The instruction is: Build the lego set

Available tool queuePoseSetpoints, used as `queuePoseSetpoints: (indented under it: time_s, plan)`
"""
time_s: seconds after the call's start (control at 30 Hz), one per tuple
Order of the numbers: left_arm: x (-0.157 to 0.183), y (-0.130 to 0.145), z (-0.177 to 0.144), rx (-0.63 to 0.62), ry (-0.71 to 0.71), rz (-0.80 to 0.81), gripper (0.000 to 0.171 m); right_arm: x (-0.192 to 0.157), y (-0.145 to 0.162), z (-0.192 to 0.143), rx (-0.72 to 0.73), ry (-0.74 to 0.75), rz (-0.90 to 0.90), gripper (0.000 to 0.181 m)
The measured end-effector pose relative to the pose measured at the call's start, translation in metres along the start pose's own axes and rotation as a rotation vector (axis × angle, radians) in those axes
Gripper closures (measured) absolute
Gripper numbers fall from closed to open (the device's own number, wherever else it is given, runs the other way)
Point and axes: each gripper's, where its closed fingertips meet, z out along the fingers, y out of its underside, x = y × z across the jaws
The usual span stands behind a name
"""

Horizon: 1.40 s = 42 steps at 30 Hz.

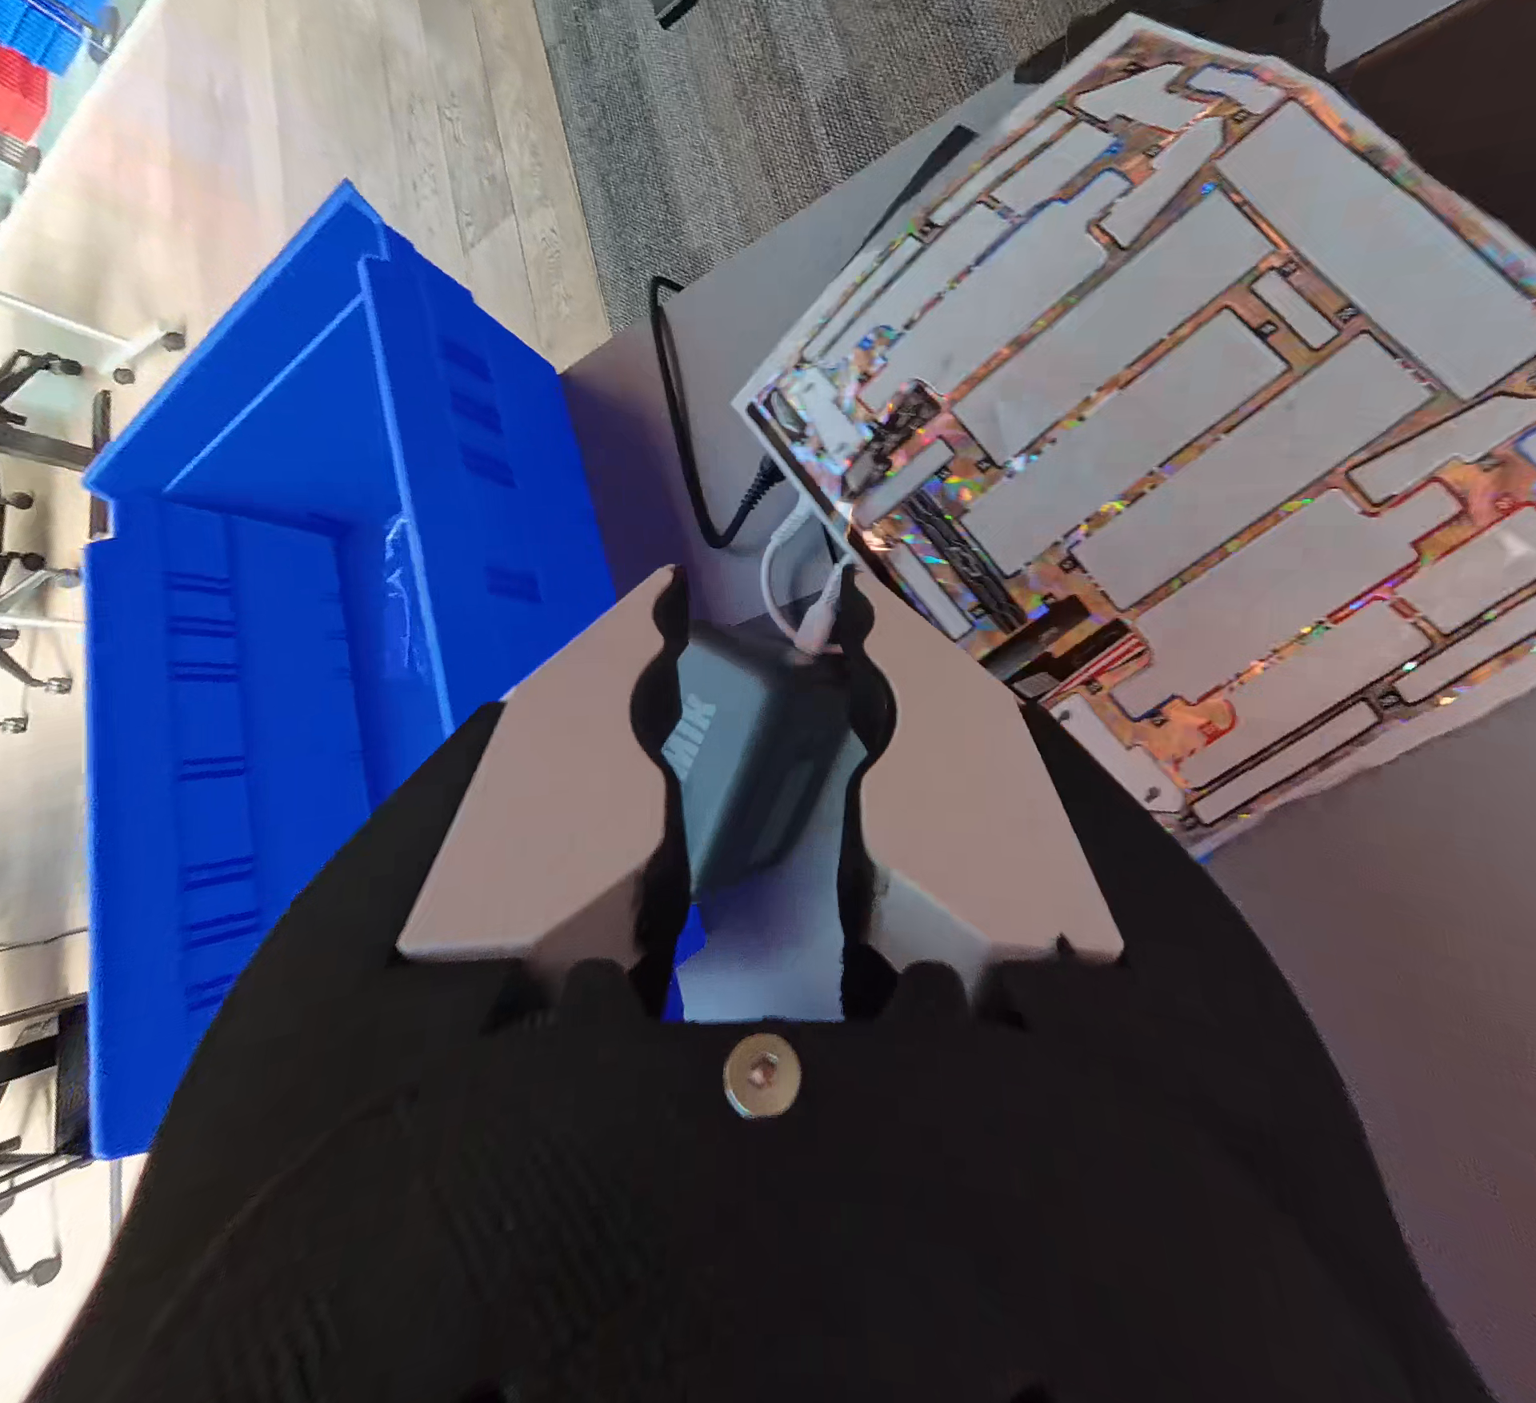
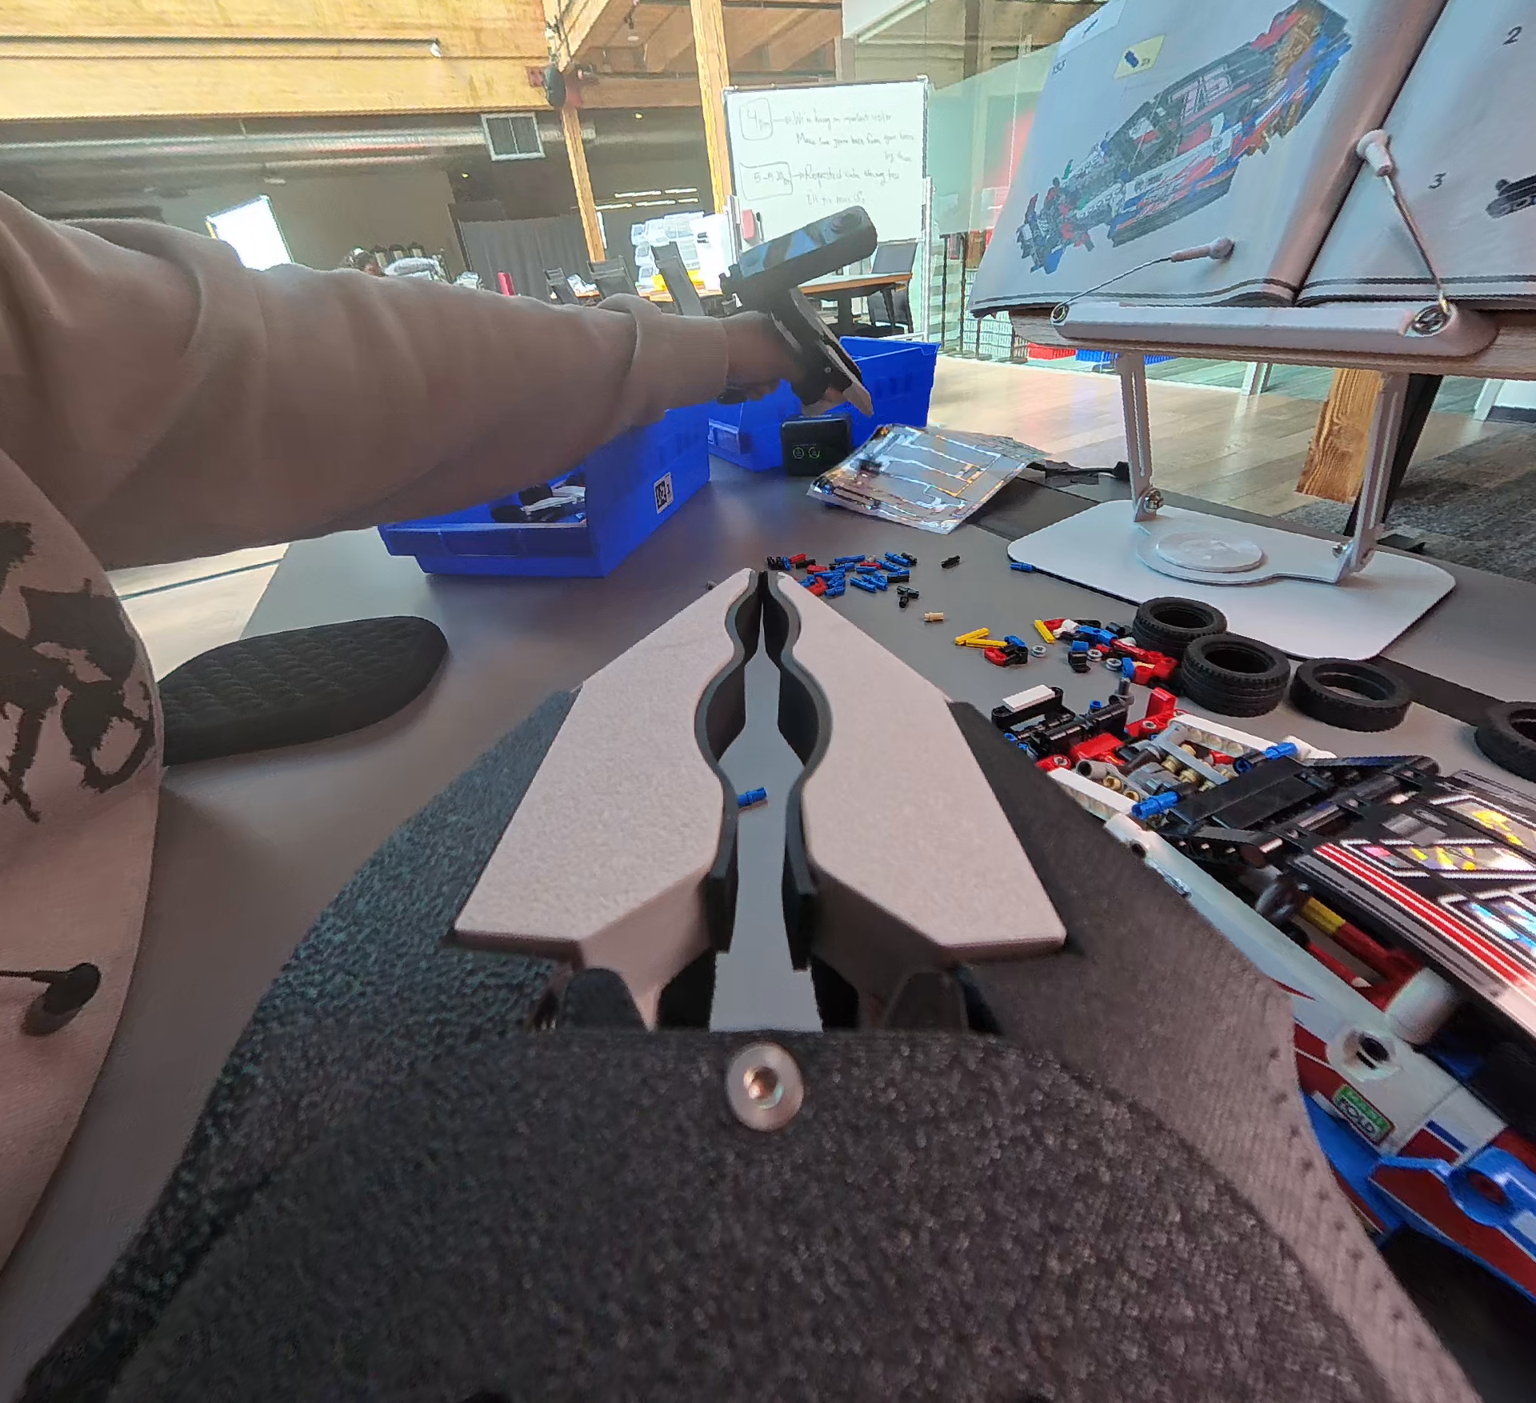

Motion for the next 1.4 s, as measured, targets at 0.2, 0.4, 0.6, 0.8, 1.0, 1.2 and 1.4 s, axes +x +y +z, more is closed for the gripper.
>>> queuePoseSetpoints:
  time_s: [0.2,0.4,0.6,0.8,1.0,1.2,1.4]
  plan:
    - [0.038,0.002,-0.036,0.019,0.245,0.032,0.154,-0.004,-0.002,0.0,0.006,-0.021,0.001,0.181]
    - [0.07,0.056,-0.026,-0.218,0.315,0.138,0.164,-0.009,-0.001,0.002,0.001,-0.034,-0.006,0.181]
    - [0.08,0.074,-0.001,-0.283,0.324,0.161,0.171,-0.005,-0.004,-0.001,0.013,-0.017,-0.005,0.181]
    - [0.112,0.058,-0.009,-0.201,0.524,0.101,0.171,-0.004,-0.003,-0.001,0.011,-0.017,0.002,0.181]
    - [0.138,0.06,-0.027,-0.186,0.664,0.157,0.171,-0.006,-0.002,0.0,0.008,-0.025,0.0,0.181]
    - [0.164,0.058,-0.051,-0.137,0.811,0.264,0.171,-0.007,-0.004,-0.001,0.012,-0.024,-0.004,0.181]
    - [0.134,0.034,-0.044,-0.069,0.692,0.155,0.171,-0.006,-0.003,-0.001,0.012,-0.024,-0.003,0.181]
